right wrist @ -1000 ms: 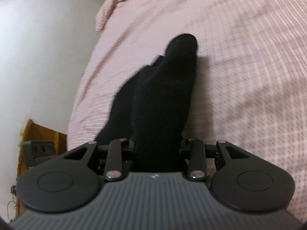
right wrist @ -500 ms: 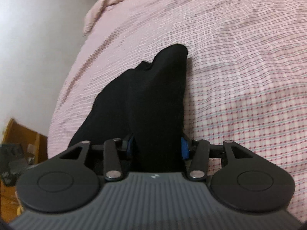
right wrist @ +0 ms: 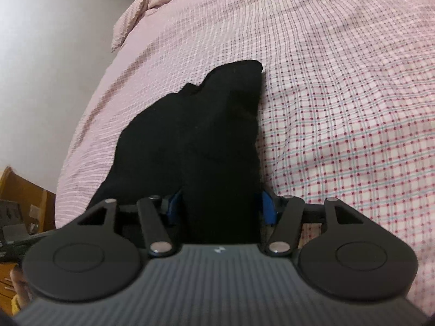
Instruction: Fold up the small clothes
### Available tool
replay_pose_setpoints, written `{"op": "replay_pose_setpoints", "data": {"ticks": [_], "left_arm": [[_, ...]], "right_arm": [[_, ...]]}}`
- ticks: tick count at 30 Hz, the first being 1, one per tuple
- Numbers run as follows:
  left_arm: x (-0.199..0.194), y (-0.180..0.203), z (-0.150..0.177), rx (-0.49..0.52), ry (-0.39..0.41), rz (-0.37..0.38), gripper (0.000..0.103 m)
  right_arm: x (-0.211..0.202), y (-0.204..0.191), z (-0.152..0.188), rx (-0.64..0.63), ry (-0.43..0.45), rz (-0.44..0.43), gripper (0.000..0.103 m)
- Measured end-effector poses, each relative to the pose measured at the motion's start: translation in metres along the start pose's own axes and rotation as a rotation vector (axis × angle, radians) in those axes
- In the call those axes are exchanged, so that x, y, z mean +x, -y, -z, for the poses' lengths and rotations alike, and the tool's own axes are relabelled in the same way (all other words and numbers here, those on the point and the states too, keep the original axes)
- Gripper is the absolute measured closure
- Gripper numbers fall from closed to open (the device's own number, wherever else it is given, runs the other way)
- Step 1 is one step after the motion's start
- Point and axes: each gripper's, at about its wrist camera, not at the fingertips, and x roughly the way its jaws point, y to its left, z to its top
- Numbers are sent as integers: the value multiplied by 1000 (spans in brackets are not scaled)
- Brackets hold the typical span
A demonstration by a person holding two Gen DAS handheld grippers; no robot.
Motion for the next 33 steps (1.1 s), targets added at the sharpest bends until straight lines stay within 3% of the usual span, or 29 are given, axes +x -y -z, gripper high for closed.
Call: {"op": "replay_pose_setpoints", "data": {"ticks": [7, 14, 20, 26, 33], "left_arm": [[-24, 24, 5, 114, 52, -109, 34], [-61, 31, 36, 159, 122, -178, 31], [-80, 28, 62, 108, 93, -186, 31], [-88, 40, 95, 148, 78, -207, 31], [-75, 42, 105, 138, 14, -260, 28]], "right_arm": [[-53, -14, 15, -75, 70, 12, 41], [-81, -29, 40, -82, 92, 24, 41], [-91, -47, 75, -163, 124, 81, 41], [-98, -63, 109, -224, 171, 175, 41], [-92, -64, 134, -225, 149, 220, 28]]}}
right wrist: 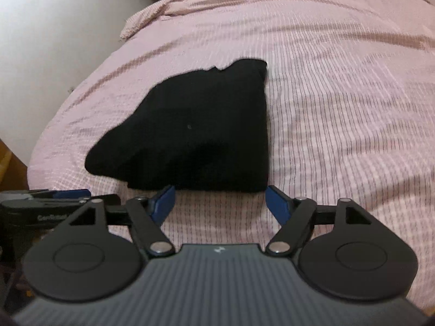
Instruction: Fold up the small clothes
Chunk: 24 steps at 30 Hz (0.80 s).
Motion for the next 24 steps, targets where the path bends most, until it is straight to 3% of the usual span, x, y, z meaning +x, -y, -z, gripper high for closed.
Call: {"op": "replay_pose_setpoints", "data": {"ticks": [7, 24], "left_arm": [[14, 6, 7, 8, -60, 2, 27], [19, 15, 12, 27, -66, -9, 27]], "right_arm": [[13, -3, 16, 15, -77, 5, 28], [14, -10, 19, -4, -89, 0, 28]]}}
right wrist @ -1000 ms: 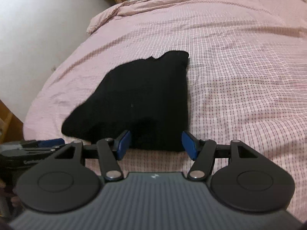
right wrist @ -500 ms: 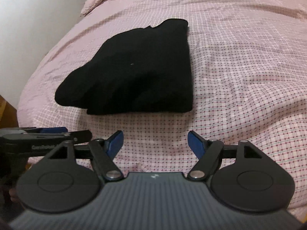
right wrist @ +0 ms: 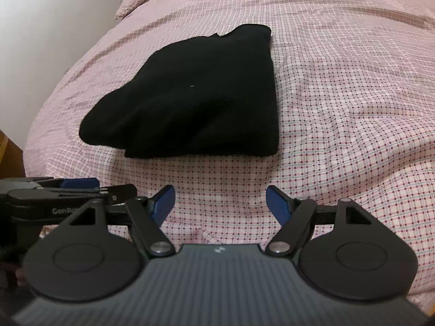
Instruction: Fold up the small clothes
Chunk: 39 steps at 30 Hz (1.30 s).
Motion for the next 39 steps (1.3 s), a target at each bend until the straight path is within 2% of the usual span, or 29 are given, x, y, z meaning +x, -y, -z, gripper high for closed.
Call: {"op": "replay_pose_setpoints", "data": {"ticks": [39], "left_arm": [[2, -1, 1, -1, -3, -5, 27]], "right_arm": [[0, -1, 1, -5, -9, 0, 28]]}}
